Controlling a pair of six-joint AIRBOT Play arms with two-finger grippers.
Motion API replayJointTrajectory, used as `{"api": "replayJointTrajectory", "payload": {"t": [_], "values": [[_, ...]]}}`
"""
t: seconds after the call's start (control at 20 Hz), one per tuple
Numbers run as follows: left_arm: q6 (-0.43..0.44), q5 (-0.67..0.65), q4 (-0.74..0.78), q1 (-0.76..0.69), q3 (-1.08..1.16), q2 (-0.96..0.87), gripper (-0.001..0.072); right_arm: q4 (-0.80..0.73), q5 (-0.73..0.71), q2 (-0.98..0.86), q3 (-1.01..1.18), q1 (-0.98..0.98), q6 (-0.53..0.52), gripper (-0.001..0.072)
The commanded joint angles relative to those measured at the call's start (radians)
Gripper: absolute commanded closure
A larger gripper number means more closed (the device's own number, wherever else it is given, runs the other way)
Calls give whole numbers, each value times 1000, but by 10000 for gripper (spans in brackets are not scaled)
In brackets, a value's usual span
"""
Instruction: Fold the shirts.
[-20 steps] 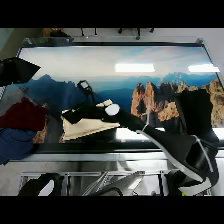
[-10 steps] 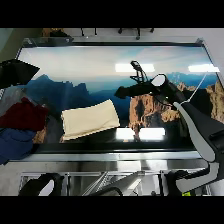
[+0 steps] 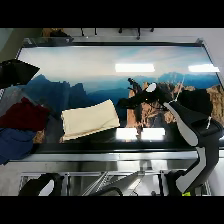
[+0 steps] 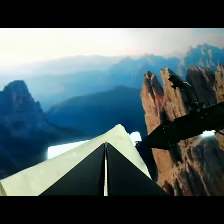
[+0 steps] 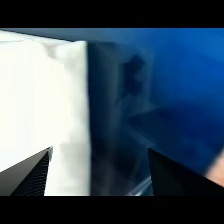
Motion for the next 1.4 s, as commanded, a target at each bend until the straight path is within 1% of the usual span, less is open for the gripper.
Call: {"api": "replayJointTrajectory", "payload": {"t": [0.0, 0.1, 0.15, 0.2, 0.3, 0.35, 0.4, 0.5, 0.6, 0.7, 0.8, 0.95, 1.05, 1.2, 1.35], "values": [[3, 0, 1, 1, 0, 0, 685, 7, -39, -23, -1, 76, -8, 58], [4, 0, 1, 1, 0, 0, 685, 12, -65, -24, -1, 112, -7, 59], [3, 0, 1, 1, -1, 0, 684, 32, -65, -27, -1, 125, -8, 122], [4, -3, 1, 1, -1, 0, 685, 48, -65, -30, -1, 138, -12, 220], [4, -11, 1, 1, -1, 0, 685, 69, -64, -33, -1, 163, -31, 243], [8, -16, 1, 1, -1, 0, 685, 93, -61, -32, -1, 171, -57, 437], [13, -18, 2, 1, -1, 0, 685, 128, -54, -29, 0, 175, -98, 662], [16, -19, 2, 1, -1, 0, 685, 157, -59, 5, 2, 173, -132, 692], [20, -19, 2, 1, -1, 0, 685, 156, -79, 72, 13, 141, -143, 693], [23, -19, 2, 1, -1, 0, 684, 156, -91, 154, 47, 60, -143, 693], [27, -19, 2, 1, -1, 0, 684, 156, -92, 227, 105, -68, -127, 693], [29, -19, 1, 1, -1, 0, 685, 156, -91, 318, 204, -309, -19, 693], [29, -19, 1, 1, -1, 0, 685, 156, -92, 370, 261, -478, 29, 693], [30, -19, 1, 1, -1, 0, 685, 156, -85, 426, 294, -723, 148, 693], [30, -19, 1, 1, -1, 0, 685, 148, 29, 432, 293, -933, 289, 693]]}}
